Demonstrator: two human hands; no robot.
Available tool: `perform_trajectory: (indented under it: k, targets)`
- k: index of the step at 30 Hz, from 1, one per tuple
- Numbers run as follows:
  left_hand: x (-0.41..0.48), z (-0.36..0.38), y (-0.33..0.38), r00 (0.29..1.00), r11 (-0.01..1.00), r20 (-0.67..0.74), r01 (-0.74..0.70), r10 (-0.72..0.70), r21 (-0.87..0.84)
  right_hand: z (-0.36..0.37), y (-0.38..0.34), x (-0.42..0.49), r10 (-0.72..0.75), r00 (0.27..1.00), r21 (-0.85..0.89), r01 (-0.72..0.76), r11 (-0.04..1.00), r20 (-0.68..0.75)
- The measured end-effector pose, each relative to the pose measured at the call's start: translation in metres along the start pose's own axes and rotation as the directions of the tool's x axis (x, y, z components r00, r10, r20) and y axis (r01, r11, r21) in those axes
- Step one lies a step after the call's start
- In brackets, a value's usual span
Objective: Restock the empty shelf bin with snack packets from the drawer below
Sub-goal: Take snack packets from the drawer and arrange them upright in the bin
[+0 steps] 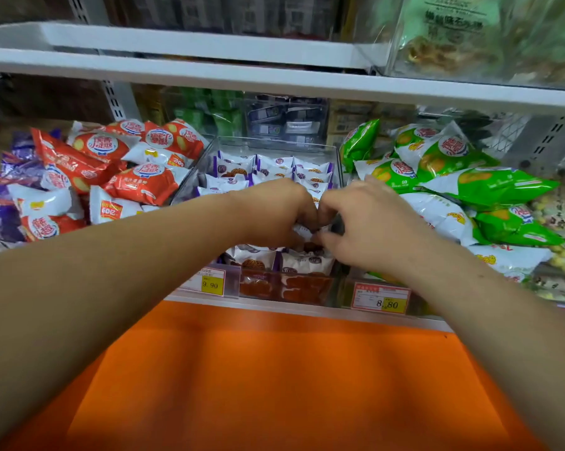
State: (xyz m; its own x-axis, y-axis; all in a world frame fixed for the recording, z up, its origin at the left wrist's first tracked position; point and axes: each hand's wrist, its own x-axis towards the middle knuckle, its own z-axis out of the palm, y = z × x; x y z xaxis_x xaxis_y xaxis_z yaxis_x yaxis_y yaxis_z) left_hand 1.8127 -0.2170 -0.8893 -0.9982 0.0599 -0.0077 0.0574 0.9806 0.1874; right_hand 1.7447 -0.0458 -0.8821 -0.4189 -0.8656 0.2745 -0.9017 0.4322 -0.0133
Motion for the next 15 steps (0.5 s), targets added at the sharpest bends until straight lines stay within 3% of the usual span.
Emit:
perform_trajectory:
  k: [3, 11, 15]
  targets:
    - [-0.010, -0.003, -0.006, 0.999, 0.996, -0.024, 0.043, -0.045, -0.080, 0.011, -0.002, -0.001, 0.052, 0.993, -0.038, -0.049, 0.998, 0.104]
    - [-0.024, 0.001, -0.029, 0.989, 0.963, -0.103, 0.073, -0.103, -0.259, 0.015, -0.003, 0.006, 0.101, 0.988, -0.096, -0.089, 0.991, 0.121]
    - [-0.015, 0.007, -0.024, 0.991, 0.984, -0.112, 0.057, -0.076, -0.167, 0.017, -0.004, 0.011, 0.114, 0.983, -0.114, -0.098, 0.989, 0.145]
